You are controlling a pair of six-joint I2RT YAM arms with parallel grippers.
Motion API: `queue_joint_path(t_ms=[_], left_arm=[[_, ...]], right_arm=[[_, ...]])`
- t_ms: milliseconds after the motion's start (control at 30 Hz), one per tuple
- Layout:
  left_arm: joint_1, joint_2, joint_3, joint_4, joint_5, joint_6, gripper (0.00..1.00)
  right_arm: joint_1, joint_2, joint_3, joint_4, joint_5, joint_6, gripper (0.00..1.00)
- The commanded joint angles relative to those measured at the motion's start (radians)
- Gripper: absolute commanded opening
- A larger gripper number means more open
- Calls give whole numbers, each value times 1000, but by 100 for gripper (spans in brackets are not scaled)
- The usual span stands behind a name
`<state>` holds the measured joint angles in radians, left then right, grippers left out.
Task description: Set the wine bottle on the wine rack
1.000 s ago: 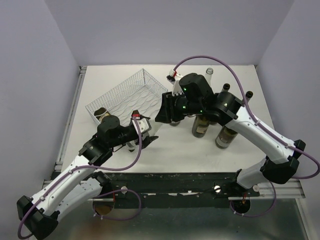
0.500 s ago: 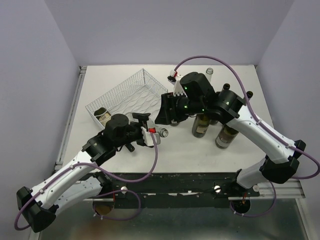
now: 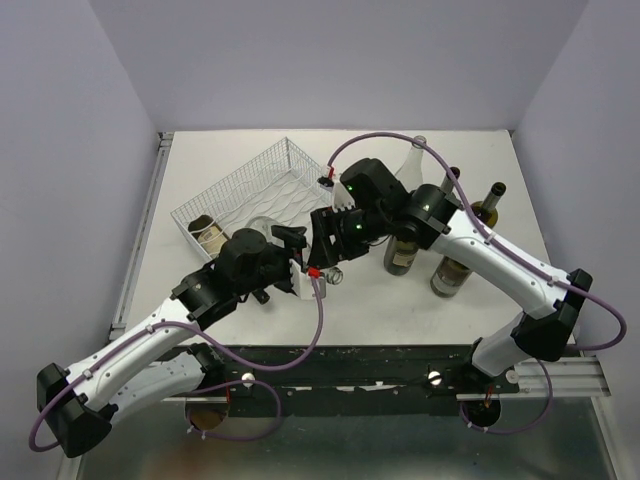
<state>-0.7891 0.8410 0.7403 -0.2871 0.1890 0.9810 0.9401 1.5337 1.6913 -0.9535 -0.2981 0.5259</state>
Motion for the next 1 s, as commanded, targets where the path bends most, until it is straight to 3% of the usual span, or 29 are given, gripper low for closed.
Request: queue_joint_path(t_ms=[0,267,567,767,833,967], left_arm=[[-7,-17,68,172,-45,97,0],[-7,-17,79,175,-42,114,0],[-7,-17,79,175,-45,122,0],[-9,-14,79,189,-51,114,0],[-9,-13,82,193,-52,105,0],[-7,-5,96,192,-68,47,0]], right_arm=[[-4,26,-54,-13,-78,-38,70],[-3,58,-108,-31,-30,-78,68],[5,115,-94,-39,14,-109,55],[17,146,-85,-47,56,-129,55],[20,155,-79,-51,63,-130,45],[26,160,-78,-64,96,-122,8]])
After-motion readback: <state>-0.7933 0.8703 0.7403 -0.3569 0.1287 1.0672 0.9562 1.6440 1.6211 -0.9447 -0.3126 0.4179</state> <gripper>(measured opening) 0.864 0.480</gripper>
